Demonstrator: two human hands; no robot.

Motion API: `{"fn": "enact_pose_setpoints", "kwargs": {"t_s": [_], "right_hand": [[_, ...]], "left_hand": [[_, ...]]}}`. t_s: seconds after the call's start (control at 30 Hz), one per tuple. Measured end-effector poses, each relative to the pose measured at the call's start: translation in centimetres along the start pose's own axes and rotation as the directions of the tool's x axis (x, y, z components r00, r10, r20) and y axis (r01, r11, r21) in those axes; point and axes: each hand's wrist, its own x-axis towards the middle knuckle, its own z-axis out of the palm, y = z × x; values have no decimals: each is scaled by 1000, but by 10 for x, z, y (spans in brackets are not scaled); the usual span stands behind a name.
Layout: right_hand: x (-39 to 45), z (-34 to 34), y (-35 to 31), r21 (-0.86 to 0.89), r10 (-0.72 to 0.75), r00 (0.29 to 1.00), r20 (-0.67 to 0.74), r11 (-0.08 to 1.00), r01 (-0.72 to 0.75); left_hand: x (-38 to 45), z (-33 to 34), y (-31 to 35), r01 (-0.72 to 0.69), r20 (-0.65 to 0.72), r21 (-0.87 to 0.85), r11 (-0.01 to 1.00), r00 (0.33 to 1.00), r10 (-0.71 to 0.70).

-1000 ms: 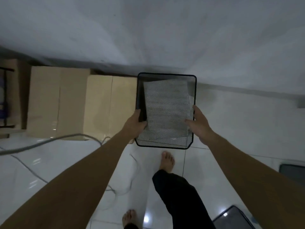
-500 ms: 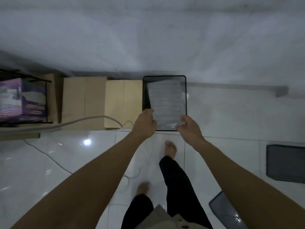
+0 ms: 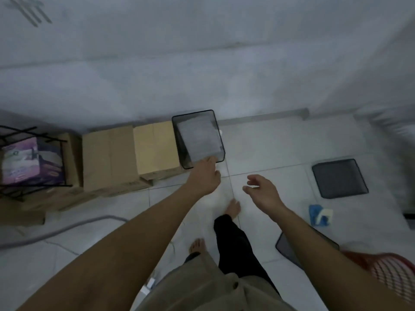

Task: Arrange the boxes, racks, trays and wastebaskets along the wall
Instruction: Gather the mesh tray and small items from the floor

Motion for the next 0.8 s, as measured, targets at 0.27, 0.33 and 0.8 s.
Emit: {"fn": "enact_pose_setpoints", "kwargs": {"t_s": [0.27,0.33,0.8], "right_hand": [[-95,-55,81,68,115,976,-187,992,-104],[-113,-67,104,115,156,961,-228,984,-133],[-232,-147,280,370,430,854,-294,875,-314]], "left_hand": [[-45,52,89,-211,142,60,976,969,201],[-53,69,109,-253,181,74,965,954,237],[-123,228,234,-431,421,178,885,846,327]]}}
